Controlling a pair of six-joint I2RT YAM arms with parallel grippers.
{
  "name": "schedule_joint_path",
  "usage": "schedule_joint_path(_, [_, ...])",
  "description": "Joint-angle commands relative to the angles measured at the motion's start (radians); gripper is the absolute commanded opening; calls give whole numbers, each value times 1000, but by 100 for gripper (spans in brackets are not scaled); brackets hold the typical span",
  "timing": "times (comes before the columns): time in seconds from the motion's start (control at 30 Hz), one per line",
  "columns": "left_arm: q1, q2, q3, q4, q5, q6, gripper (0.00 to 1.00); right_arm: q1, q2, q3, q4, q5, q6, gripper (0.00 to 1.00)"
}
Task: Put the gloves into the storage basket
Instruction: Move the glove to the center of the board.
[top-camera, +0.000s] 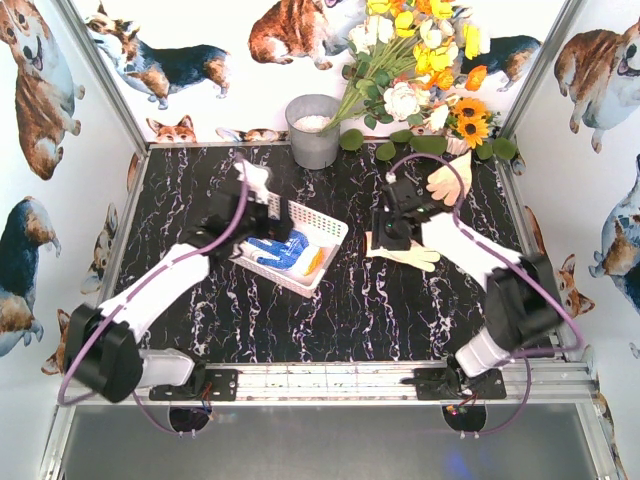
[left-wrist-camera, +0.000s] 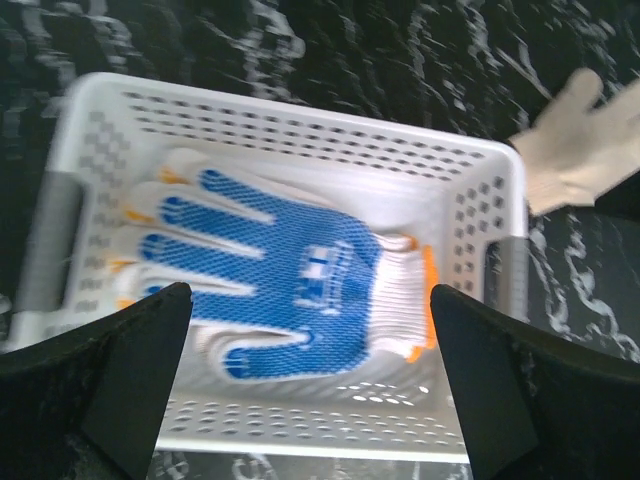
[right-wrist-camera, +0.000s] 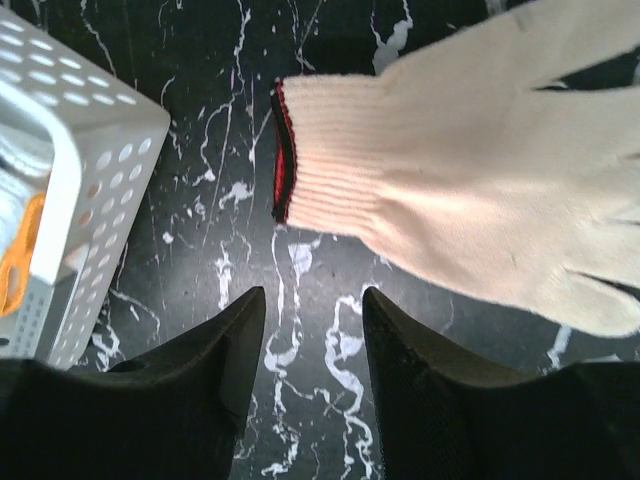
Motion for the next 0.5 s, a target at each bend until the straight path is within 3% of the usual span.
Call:
schedule_joint_path(0.0, [134,-73,3,-94,-4,56,100,6,101,106,52,-12,-5,45])
schedule_joint_path(0.17, [330,-116,-46,-80,28,34,100,13,237,202,61,-12,-44,44])
schedule_joint_path(0.47, [336,-153,-76,-48,0,34,98,33,410,343,32,68,-109,44])
